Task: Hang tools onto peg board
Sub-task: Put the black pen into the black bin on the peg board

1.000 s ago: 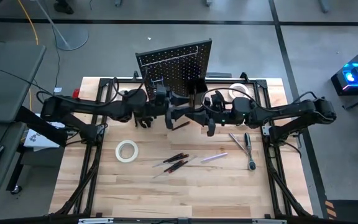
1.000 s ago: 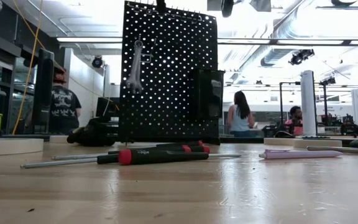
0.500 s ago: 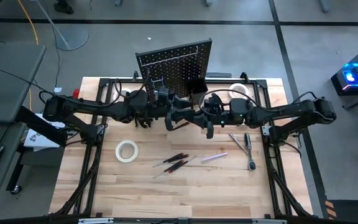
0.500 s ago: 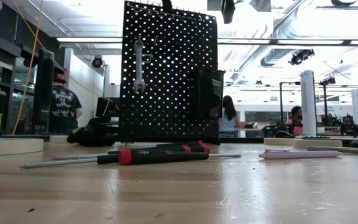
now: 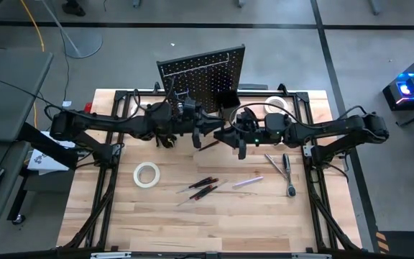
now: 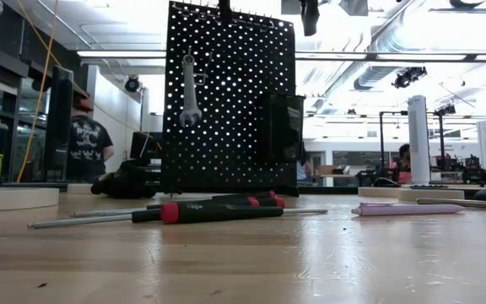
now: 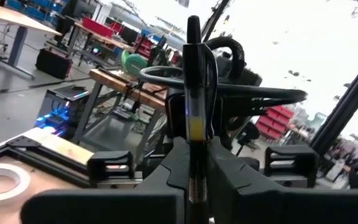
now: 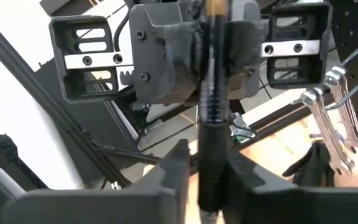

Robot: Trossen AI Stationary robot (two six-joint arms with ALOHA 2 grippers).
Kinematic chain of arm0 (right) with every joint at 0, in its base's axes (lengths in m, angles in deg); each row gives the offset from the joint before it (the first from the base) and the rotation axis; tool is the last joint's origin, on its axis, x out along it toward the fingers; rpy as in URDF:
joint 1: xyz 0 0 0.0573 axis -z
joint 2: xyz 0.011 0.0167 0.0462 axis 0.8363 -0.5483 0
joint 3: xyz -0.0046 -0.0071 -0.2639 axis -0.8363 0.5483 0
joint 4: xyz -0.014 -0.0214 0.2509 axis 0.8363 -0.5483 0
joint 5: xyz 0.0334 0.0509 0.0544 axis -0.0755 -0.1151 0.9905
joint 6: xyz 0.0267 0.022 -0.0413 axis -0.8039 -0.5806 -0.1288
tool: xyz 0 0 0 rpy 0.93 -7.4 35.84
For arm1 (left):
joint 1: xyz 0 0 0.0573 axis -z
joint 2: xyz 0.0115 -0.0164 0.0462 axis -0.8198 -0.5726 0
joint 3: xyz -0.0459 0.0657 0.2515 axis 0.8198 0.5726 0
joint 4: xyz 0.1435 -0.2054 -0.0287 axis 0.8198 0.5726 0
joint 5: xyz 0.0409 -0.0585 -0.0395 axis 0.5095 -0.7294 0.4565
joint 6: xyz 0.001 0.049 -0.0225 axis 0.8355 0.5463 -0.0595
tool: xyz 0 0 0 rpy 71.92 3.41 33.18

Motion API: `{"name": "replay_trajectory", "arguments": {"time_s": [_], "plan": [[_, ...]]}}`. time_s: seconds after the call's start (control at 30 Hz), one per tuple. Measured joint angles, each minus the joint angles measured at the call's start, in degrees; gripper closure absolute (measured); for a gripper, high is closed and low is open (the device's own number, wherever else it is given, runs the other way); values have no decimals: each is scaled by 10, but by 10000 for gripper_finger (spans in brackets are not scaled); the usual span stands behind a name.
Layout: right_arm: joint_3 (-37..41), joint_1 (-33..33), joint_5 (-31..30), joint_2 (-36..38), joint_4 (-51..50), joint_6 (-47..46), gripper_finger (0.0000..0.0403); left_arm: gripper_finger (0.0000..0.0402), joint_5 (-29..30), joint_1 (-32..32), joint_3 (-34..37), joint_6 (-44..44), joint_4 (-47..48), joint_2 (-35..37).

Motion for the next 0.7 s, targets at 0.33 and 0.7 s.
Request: {"name": "replay_trajectory", "arguments": {"time_s": [0.33, 0.7], "plan": [[0, 4, 1, 57, -74, 4, 261, 397, 9, -17, 0, 87, 88, 49], [0, 21, -4, 80, -98, 30, 259, 399, 24, -19, 1, 104, 130, 54]]}}
